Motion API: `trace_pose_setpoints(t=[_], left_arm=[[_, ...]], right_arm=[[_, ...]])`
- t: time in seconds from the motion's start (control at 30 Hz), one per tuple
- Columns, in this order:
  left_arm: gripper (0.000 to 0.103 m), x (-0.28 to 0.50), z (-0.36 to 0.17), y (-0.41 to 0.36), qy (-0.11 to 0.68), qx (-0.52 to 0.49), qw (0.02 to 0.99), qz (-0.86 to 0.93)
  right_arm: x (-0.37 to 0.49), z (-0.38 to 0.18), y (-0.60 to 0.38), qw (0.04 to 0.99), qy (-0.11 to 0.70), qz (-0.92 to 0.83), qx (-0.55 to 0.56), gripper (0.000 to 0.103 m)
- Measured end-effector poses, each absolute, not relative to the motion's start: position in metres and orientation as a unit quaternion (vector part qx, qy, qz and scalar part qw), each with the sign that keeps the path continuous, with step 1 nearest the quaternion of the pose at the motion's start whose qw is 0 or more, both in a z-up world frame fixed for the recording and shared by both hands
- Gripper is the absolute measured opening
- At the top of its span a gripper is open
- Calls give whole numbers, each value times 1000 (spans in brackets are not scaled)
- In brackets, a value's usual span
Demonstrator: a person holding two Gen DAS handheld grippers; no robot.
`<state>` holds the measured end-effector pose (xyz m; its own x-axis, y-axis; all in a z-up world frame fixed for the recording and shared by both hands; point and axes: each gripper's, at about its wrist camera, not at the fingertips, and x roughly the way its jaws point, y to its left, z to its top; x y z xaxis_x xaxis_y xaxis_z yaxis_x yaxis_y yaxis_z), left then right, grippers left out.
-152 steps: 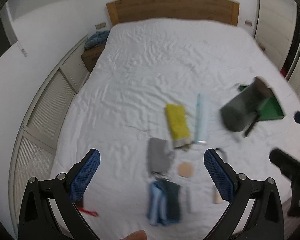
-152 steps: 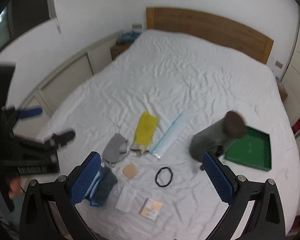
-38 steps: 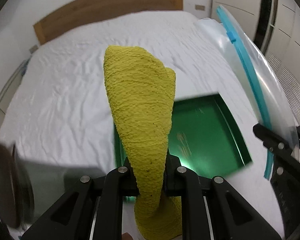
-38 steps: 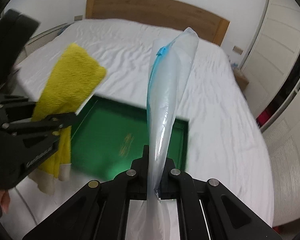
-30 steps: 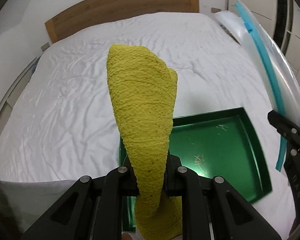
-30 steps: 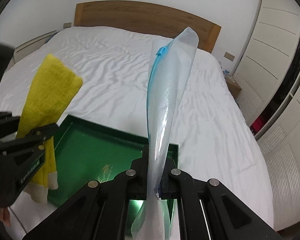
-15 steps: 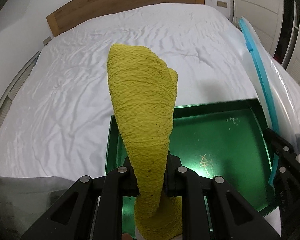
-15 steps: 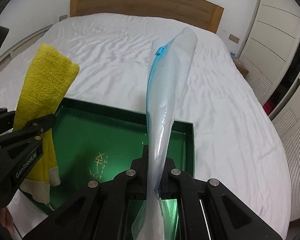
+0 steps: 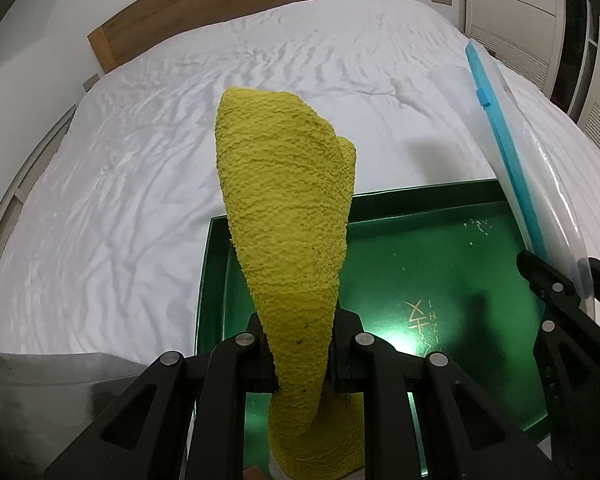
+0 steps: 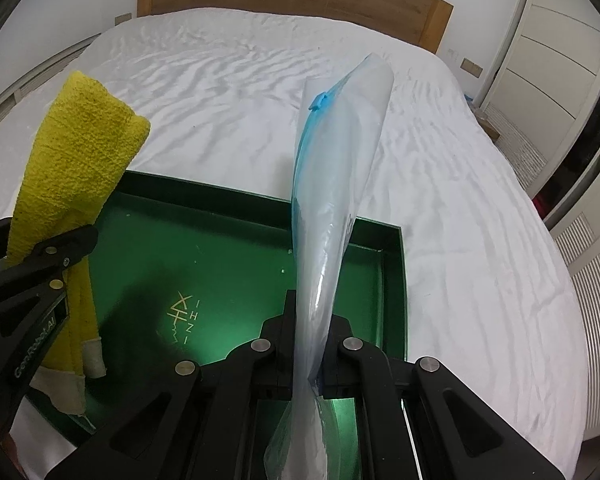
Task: Organize soft objects
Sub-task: 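Carry the yellow towel and zip bag over the green tray with both tools, then lower and release the towel and zip bag into the green tray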
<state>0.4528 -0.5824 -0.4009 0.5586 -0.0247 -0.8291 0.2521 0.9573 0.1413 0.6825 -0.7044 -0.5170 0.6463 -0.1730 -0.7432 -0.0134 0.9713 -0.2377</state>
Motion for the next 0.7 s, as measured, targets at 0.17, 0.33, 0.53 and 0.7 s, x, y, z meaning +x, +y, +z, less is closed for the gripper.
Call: trace_pose_setpoints(t=[0.17,0.33,0.53,0.7], left_arm=[[14,456,-405,-581,465,123,873,-78],[14,459,-411,-580,470,125,871,-76],[15,465,-418,-579,478,127,867,-66],[15,467,-422,-580,482,129,864,-65]], right_arm=[[692,-519,-704,898,424,-44,-108,6],[692,-528,-703,895,433,-38,-103,8],[689,-531,-701,892,439,-36,-103,9],[684,-529,-701,889,444,-38,-107,9]])
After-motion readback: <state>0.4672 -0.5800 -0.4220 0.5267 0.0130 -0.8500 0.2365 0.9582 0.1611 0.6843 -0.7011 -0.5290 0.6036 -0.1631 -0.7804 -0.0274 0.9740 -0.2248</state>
